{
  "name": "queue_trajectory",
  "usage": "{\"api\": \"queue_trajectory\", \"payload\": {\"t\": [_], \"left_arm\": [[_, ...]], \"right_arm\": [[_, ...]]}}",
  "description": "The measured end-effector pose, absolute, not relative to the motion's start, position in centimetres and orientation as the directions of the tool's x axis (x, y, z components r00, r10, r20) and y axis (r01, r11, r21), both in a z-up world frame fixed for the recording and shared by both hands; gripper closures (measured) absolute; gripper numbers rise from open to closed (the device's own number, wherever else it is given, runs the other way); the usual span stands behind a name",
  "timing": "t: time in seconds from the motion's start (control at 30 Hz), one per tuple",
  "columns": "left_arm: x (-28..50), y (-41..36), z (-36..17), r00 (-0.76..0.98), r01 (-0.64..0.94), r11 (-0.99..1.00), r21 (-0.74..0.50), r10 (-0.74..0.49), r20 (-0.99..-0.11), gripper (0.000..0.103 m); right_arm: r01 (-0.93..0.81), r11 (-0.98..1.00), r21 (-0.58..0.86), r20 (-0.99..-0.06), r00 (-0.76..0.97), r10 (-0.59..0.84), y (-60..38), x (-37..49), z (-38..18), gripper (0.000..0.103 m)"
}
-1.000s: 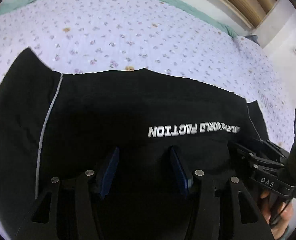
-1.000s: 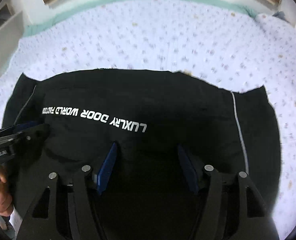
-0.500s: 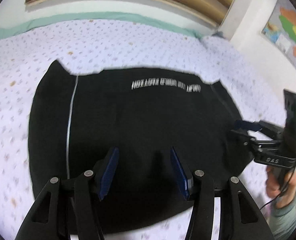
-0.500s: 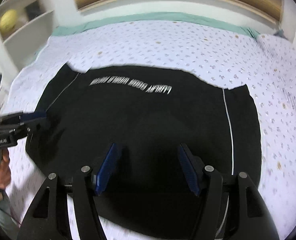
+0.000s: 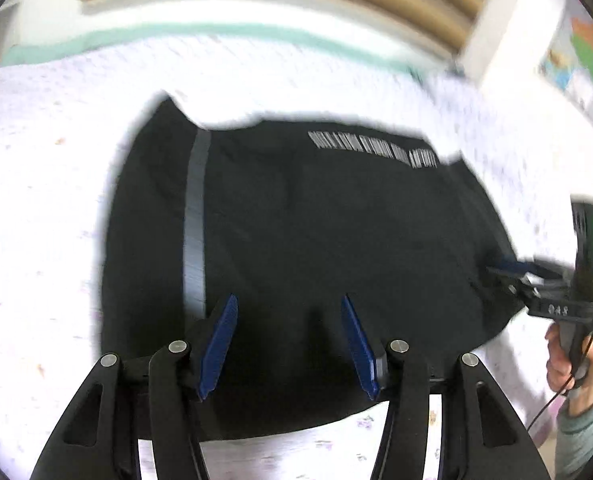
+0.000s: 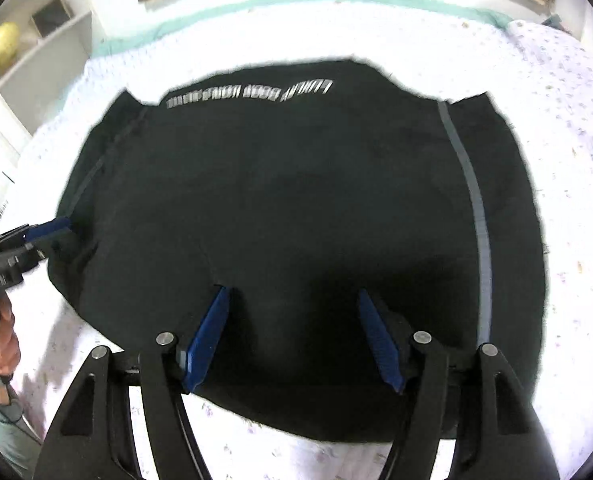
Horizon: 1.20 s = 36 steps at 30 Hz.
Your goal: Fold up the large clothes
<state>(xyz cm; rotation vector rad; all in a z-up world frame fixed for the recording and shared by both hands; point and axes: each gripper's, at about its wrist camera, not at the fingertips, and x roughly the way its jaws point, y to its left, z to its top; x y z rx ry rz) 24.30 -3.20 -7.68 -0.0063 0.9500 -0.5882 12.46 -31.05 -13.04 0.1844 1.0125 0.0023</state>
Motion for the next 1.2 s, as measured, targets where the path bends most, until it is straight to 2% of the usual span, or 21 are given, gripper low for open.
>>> {"api": "queue_trajectory", "payload": {"t": [0.1, 0.17, 0.23, 0.3, 0.37, 0.43, 0.57, 0.67, 0.77, 0.83, 0.93, 1.07, 1.2], "left_arm": [[26.0, 1.0, -5.5, 0.5, 0.397, 0.865, -0.307, -0.484, -0.718, 0.048], [27.1, 3.2, -5.0, 0.513, 0.361, 0.865, -0.348, -0.496, -0.701, 0.042], [29.1, 4.3, -5.3, 0.498, 0.367, 0.855, -0.366, -0.513, -0.699, 0.04], [30.8, 5.5, -6.2, 0.489, 0.34, 0.86, -0.381, -0.507, -0.709, 0.04], [32.6, 6.5, -8.0, 0.445, 0.294, 0.843, -0.452, -0.539, -0.715, 0.04], [34.2, 6.9, -10.1, 0.388, 0.264, 0.809, -0.525, -0.587, -0.71, 0.04], [35.4, 6.4, -13.6, 0.317, 0.233, 0.774, -0.589, -0.633, -0.706, 0.04], [36.5, 5.2, -15.9, 0.22, 0.236, 0.713, -0.66, -0.701, -0.678, 0.04], [36.7, 3.9, -17.3, 0.164, 0.252, 0.673, -0.695, -0.737, -0.655, 0.039], [37.0, 3.8, -18.0, 0.148, 0.243, 0.647, -0.723, -0.761, -0.631, 0.039], [37.5, 3.9, -18.7, 0.128, 0.223, 0.605, -0.765, -0.796, -0.592, 0.039], [37.5, 3.9, -18.7, 0.126, 0.241, 0.585, -0.775, -0.81, -0.572, 0.039], [37.7, 4.0, -18.8, 0.126, 0.245, 0.568, -0.786, -0.822, -0.555, 0.039]], "right_arm": [[0.103, 0.981, 0.163, -0.798, 0.598, 0.069, -33.0, 10.7, -10.7, 0.027], [0.118, 0.98, 0.162, -0.769, 0.638, 0.051, -34.4, 10.2, -8.8, 0.018], [0.151, 0.977, 0.148, -0.744, 0.668, 0.01, -36.9, 10.1, -7.1, 0.005], [0.192, 0.971, 0.14, -0.735, 0.678, -0.028, -39.0, 10.1, -6.6, 0.004], [0.23, 0.964, 0.131, -0.748, 0.661, -0.056, -40.8, 10.1, -7.0, 0.004], [0.271, 0.954, 0.126, -0.764, 0.641, -0.081, -42.6, 10.3, -8.1, 0.004], [0.326, 0.934, 0.149, -0.796, 0.599, -0.082, -45.9, 11.0, -10.8, 0.004], [0.335, 0.921, 0.199, -0.814, 0.58, -0.035, -47.7, 12.0, -13.2, 0.004], [0.321, 0.9, 0.296, -0.829, 0.554, 0.075, -48.7, 13.0, -16.1, 0.004], [0.291, 0.863, 0.412, -0.807, 0.557, 0.197, -49.6, 13.7, -17.8, 0.004], [0.276, 0.815, 0.51, -0.763, 0.583, 0.28, -50.9, 14.3, -19.0, 0.003], [0.208, 0.773, 0.599, -0.701, 0.603, 0.38, -51.6, 14.4, -19.0, 0.003], [0.178, 0.765, 0.619, -0.675, 0.618, 0.403, -51.9, 13.8, -18.7, 0.003]]}}
